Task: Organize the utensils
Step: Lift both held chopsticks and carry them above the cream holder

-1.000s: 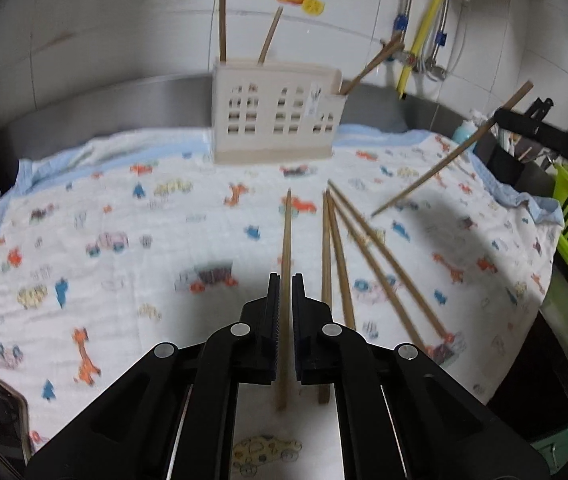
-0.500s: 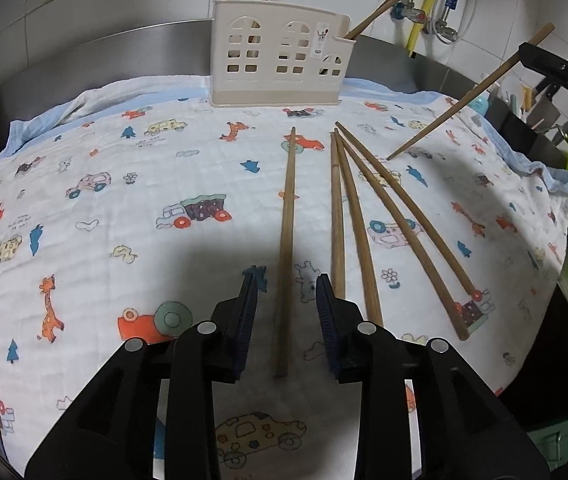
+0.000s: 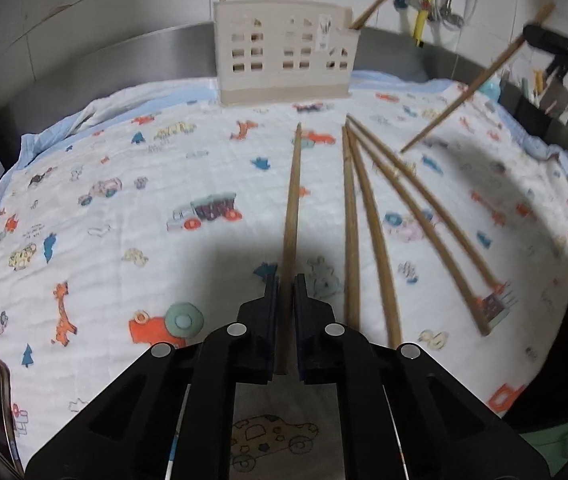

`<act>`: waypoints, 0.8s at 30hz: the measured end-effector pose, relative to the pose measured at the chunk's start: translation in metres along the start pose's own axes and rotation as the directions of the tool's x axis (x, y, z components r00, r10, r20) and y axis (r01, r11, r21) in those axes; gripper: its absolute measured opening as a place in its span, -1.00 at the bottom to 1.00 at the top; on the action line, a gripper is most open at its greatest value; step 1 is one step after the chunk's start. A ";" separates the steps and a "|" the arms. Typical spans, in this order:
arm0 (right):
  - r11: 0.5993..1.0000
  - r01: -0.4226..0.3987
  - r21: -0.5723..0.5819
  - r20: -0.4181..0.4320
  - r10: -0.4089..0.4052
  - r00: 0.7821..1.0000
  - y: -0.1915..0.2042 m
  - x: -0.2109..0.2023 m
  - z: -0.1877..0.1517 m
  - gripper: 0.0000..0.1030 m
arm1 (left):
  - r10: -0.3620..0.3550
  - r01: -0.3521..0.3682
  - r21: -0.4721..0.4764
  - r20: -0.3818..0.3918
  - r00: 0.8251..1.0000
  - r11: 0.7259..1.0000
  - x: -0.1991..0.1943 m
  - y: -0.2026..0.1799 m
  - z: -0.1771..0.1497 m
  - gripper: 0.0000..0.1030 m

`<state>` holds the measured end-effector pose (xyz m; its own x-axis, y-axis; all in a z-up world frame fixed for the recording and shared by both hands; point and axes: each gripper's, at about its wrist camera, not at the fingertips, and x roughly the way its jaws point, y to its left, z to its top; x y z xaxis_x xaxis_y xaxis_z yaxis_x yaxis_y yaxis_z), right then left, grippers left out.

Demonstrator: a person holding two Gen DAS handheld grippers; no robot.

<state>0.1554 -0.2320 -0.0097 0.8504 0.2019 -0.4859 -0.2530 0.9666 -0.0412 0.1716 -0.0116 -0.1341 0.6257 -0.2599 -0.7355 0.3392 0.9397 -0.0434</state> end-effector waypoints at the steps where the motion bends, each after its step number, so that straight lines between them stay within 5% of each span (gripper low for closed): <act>1: 1.000 -0.001 -0.002 -0.001 0.001 1.000 0.000 0.000 0.001 -0.87 | -0.007 0.007 -0.009 0.015 1.000 1.000 -0.005 0.001 0.004 -0.88; 10: 1.000 -0.004 -0.004 -0.015 0.004 1.000 -0.001 0.002 0.006 -0.87 | -0.075 0.088 -0.060 0.186 0.980 0.994 -0.053 0.009 0.039 -0.89; 24: 0.999 -0.037 -0.036 0.003 0.037 0.999 0.001 0.003 0.043 -0.87 | -0.095 0.097 0.004 0.246 0.965 0.995 -0.064 0.001 0.087 -0.89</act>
<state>0.1776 -0.2234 0.0266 0.8417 0.2384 -0.4845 -0.3009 0.9521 -0.0541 0.1934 -0.0132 -0.0285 0.7440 -0.3948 -0.5390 0.4012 0.9091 -0.1121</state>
